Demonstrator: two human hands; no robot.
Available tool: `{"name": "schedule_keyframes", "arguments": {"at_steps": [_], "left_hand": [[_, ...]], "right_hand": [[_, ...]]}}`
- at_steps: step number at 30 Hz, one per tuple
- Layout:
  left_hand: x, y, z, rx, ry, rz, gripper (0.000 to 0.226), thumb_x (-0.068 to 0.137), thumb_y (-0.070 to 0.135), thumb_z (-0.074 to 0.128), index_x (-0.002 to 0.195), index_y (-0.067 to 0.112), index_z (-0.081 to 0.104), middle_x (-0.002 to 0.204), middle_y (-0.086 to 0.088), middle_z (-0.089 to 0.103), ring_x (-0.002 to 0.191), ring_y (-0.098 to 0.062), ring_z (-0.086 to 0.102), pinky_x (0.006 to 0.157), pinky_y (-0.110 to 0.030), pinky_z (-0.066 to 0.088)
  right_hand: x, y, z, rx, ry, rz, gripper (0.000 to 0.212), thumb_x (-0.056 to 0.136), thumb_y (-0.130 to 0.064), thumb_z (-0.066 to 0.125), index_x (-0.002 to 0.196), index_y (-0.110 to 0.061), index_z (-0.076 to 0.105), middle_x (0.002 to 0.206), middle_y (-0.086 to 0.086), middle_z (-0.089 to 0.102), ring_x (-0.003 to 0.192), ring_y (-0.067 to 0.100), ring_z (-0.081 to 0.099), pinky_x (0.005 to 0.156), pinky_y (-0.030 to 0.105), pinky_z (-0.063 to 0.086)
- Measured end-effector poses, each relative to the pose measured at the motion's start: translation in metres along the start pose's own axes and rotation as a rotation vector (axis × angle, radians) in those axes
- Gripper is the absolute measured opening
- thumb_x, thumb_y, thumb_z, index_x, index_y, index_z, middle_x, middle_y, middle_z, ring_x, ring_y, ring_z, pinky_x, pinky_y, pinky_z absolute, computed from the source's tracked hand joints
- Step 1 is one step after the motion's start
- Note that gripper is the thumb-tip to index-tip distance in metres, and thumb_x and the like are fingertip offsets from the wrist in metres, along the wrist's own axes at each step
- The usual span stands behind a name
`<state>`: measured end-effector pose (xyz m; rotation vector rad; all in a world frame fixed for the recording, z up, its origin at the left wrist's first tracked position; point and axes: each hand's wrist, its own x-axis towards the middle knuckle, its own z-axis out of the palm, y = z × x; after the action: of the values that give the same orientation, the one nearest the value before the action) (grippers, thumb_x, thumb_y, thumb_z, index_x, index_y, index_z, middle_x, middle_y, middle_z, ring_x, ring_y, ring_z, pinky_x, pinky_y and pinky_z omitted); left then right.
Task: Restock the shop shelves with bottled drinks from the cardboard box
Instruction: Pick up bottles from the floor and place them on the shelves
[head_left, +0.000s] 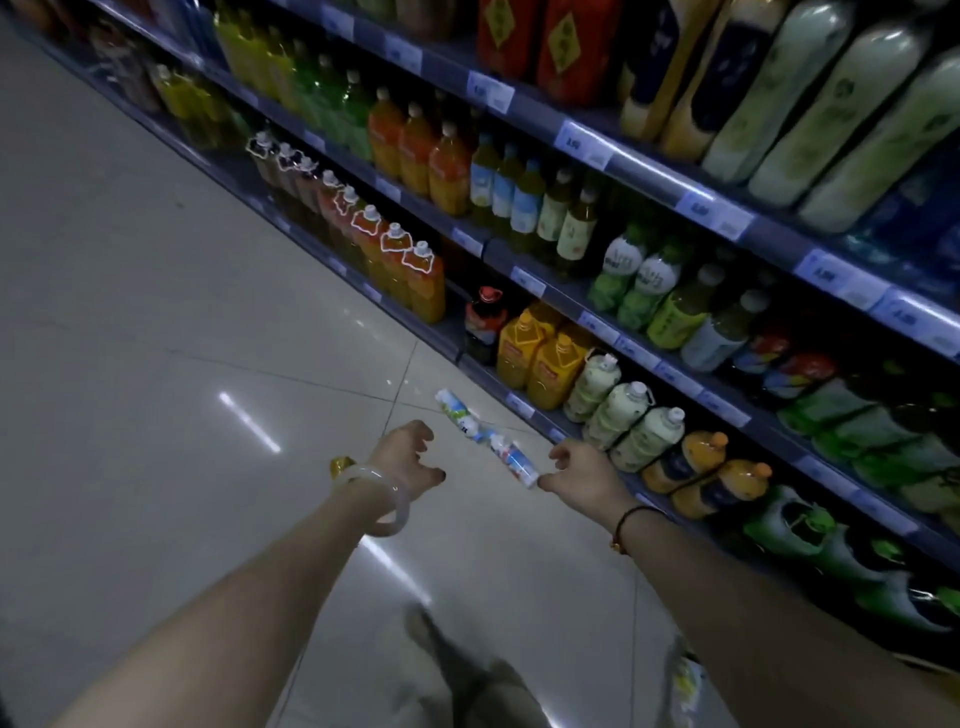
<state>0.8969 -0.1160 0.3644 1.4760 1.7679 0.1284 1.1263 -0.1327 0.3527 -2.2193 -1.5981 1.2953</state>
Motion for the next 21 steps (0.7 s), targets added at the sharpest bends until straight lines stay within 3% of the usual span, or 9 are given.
{"name": "schedule_keyframes", "arguments": {"at_steps": [4,11,16,21], "left_hand": [[0.08,-0.005,-0.004,0.077,-0.059,0.033,0.05,0.075,0.015,0.072,0.121,0.01,0.053,0.115,-0.008,0.058,0.103,-0.025,0.057,0.086,-0.03,0.048],[0.22,-0.04,0.035,0.17,-0.153,0.129,0.054,0.076,0.019,0.071,0.126,0.014,0.05,0.119,-0.006,0.057,0.108,-0.023,0.056,0.086,-0.025,0.042],[0.302,-0.087,0.103,0.196,-0.167,0.148,0.057,0.075,0.021,0.073,0.127,0.014,0.05,0.12,-0.006,0.057,0.108,-0.023,0.055,0.09,-0.027,0.043],[0.385,-0.149,0.174,0.209,-0.145,0.159,0.057,0.076,0.02,0.073,0.128,0.013,0.051,0.124,-0.008,0.057,0.113,-0.024,0.053,0.093,-0.027,0.042]], "right_hand": [[0.063,-0.012,0.013,0.054,0.025,0.049,0.041,0.077,-0.02,0.071,0.115,-0.009,0.058,0.112,0.011,0.061,0.104,0.026,0.059,0.086,0.035,0.05],[0.181,0.012,0.064,0.131,0.066,0.124,0.044,0.082,-0.019,0.069,0.121,-0.005,0.056,0.119,0.012,0.06,0.112,0.025,0.057,0.087,0.03,0.045],[0.258,0.06,0.122,0.12,0.077,0.119,0.032,0.078,-0.015,0.072,0.103,-0.002,0.058,0.096,0.007,0.058,0.092,0.021,0.056,0.071,0.025,0.04],[0.342,0.122,0.187,0.117,0.069,0.106,0.032,0.077,-0.018,0.073,0.101,-0.007,0.056,0.103,0.01,0.06,0.092,0.023,0.057,0.073,0.025,0.04]]}}
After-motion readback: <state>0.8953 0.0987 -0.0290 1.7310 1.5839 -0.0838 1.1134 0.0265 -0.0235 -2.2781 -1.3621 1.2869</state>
